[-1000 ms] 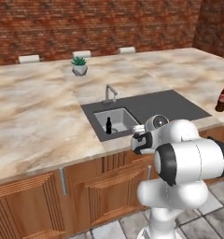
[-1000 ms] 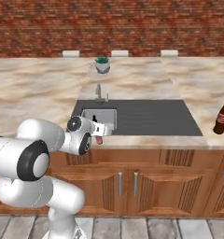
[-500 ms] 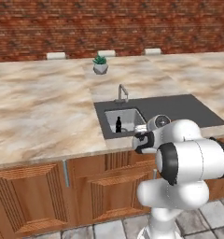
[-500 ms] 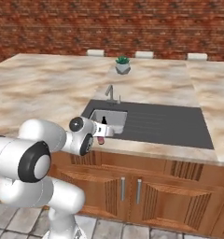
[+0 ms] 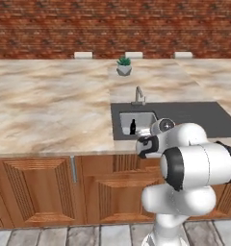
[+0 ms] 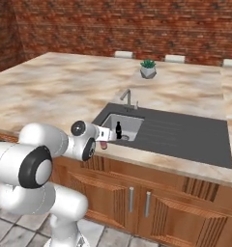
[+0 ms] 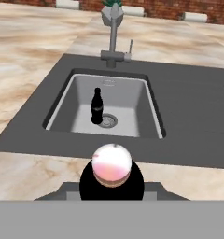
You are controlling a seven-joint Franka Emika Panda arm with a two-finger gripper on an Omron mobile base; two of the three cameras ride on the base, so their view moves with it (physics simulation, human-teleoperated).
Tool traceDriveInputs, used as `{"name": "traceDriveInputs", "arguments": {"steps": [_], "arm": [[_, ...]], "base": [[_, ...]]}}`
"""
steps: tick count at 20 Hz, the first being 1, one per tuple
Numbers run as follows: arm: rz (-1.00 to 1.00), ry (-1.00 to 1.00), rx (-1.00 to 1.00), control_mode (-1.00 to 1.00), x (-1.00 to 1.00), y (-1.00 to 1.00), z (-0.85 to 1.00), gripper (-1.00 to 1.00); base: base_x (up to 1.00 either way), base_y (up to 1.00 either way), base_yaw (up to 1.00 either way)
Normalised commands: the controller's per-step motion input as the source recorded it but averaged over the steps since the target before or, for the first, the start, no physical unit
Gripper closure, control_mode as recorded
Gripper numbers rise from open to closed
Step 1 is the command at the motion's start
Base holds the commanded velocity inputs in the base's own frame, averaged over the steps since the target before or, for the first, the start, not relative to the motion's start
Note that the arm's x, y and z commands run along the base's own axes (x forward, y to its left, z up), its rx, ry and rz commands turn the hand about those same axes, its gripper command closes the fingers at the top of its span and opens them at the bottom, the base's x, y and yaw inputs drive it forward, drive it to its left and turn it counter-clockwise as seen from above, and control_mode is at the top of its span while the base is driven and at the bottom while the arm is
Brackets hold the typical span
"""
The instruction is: Place the large bottle from the dining counter next to the other large bottle outside the sink, and place the small bottle from the dining counter next to the other small bottle inside the sink.
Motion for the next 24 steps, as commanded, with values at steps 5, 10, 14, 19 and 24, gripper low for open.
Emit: {"name": "traceDriveInputs", "arguments": {"steps": [5, 10, 14, 19, 24], "arm": [[0.0, 0.0, 0.0, 1.0, 0.0, 0.0, 0.0, 1.0], [0.0, 0.0, 0.0, 1.0, 0.0, 0.0, 0.0, 1.0], [0.0, 0.0, 0.0, 1.0, 0.0, 0.0, 0.0, 1.0], [0.0, 0.0, 0.0, 1.0, 0.0, 0.0, 0.0, 1.0], [0.0, 0.0, 0.0, 1.0, 0.0, 0.0, 0.0, 1.0]], "base": [[0.04, -0.34, 0.1], [0.38, -0.33, 0.03], [0.43, -0.28, 0.01], [0.31, -0.26, 0.02], [0.22, -0.22, 0.03]]}}
